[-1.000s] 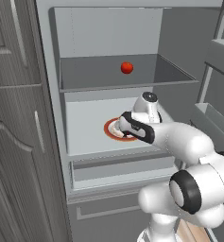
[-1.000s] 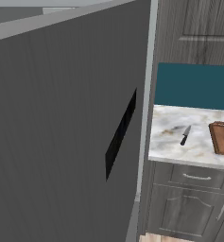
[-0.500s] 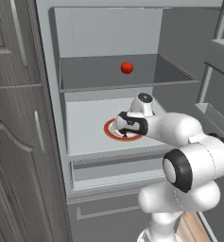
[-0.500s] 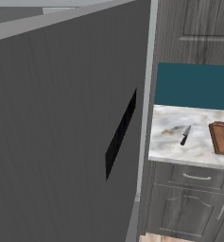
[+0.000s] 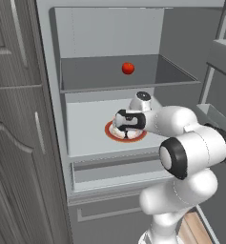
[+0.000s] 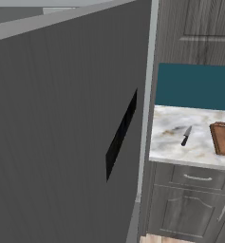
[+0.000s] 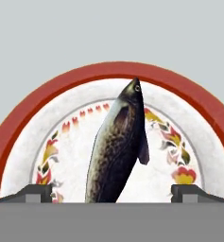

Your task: Retrieve the fish from the fridge and place it on the cutting board.

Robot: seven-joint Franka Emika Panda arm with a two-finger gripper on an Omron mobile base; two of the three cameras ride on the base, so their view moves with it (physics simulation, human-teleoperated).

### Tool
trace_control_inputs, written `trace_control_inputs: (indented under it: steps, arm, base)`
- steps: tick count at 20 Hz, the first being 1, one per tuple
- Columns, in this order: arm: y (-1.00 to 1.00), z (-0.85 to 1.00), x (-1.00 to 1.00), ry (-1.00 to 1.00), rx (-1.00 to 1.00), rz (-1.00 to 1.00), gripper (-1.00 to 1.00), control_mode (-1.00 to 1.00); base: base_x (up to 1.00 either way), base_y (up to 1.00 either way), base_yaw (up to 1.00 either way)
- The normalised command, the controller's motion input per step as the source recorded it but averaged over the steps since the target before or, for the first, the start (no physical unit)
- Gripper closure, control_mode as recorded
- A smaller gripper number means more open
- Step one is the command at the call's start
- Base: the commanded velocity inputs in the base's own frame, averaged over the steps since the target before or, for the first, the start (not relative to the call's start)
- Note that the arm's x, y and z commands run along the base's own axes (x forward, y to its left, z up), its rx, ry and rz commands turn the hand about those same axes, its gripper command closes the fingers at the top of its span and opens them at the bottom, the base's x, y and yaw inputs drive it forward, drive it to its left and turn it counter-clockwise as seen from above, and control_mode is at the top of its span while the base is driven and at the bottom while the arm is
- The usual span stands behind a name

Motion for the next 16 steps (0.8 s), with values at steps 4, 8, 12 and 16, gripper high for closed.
trace_control_inputs:
  steps: [4, 8, 12, 16]
  arm:
    - [0.0, -0.13, 0.19, 0.03, 0.0, 0.0, -1.0, -1.0]
    - [0.0, -0.14, 0.17, 0.03, 0.0, 0.0, -1.0, -1.0]
    - [0.0, -0.14, 0.07, 0.02, 0.0, 0.0, -1.0, -1.0]
    - [0.0, -0.15, 0.01, 0.03, 0.0, 0.0, -1.0, -1.0]
  base:
    - [0.0, 0.0, 0.0]
    - [0.0, 0.0, 0.0]
    - [0.0, 0.0, 0.0]
    - [0.0, 0.0, 0.0]
